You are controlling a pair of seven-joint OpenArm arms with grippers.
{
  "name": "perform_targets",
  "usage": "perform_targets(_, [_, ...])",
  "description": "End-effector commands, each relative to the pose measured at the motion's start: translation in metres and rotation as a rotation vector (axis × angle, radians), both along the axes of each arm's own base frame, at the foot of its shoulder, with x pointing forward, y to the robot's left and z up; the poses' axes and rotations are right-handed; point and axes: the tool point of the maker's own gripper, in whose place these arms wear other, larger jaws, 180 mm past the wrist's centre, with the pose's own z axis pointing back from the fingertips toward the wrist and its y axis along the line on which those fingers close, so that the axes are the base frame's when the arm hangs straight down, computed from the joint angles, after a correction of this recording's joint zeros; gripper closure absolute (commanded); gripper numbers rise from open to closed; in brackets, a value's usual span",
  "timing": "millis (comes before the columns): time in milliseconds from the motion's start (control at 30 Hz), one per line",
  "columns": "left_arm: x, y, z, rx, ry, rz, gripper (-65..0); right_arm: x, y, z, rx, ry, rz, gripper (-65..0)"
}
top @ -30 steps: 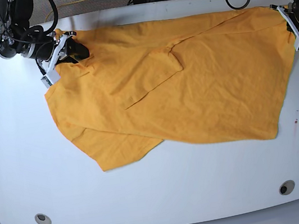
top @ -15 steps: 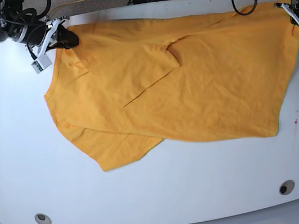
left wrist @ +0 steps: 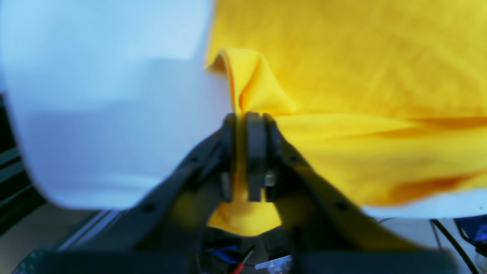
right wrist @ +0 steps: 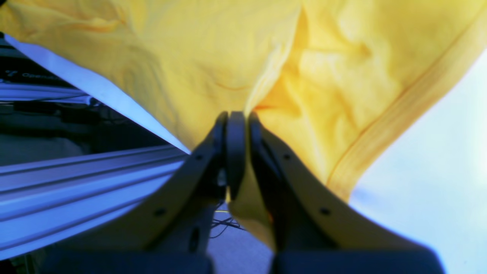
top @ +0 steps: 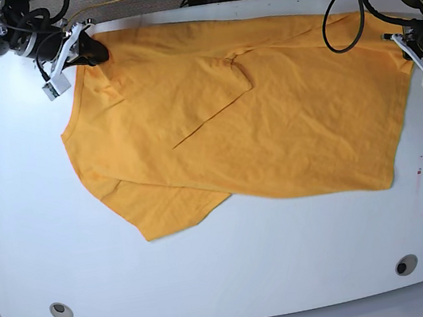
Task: Fold the T-shirt properly
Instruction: 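Hold the shirt edge with both grippers, pulling it taut and flat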
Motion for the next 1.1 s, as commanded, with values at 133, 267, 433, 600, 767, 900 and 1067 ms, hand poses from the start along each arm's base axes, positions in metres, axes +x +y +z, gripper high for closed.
perform_targets(133, [-0.006, 0.018, 0.0, 0.03, 0.036, 0.01, -27.1, 0.006, -0.001, 0.009, 0.004, -0.04, 0.004, 0.0])
perform_targets(267, [-0.019, 0.022, 0.001, 0.015, 0.054, -0.014, -38.5, 0.006, 0.0, 0.009, 0.004, -0.04, 0.005, 0.0])
perform_targets(433, [-0.018, 0.013, 0.007, -0.077, 0.001, -0.051, -38.6, 0.013, 0.002, 0.011, 0.011, -0.057, 0.007, 0.0])
perform_targets(600, [-0.02, 0.02, 0.014, -0.14, -0.079, 0.0, -38.9, 0.015, 0.002, 0.013, 0.01, -0.066, 0.01, 0.0])
perform_targets(767, [-0.007, 0.04, 0.023, -0.159, -0.127, 0.012, -38.9, 0.02, 0.002, 0.015, 0.01, -0.078, 0.01, 0.0])
perform_targets(900, [-0.002, 0.055, 0.018, -0.19, -0.164, 0.044, -38.9, 0.021, 0.0, 0.015, 0.005, -0.079, 0.01, 0.0])
perform_targets(1067, [-0.012, 0.067, 0.002, -0.228, -0.122, 0.098, -38.9, 0.021, 0.0, 0.015, 0.004, -0.08, 0.011, 0.0])
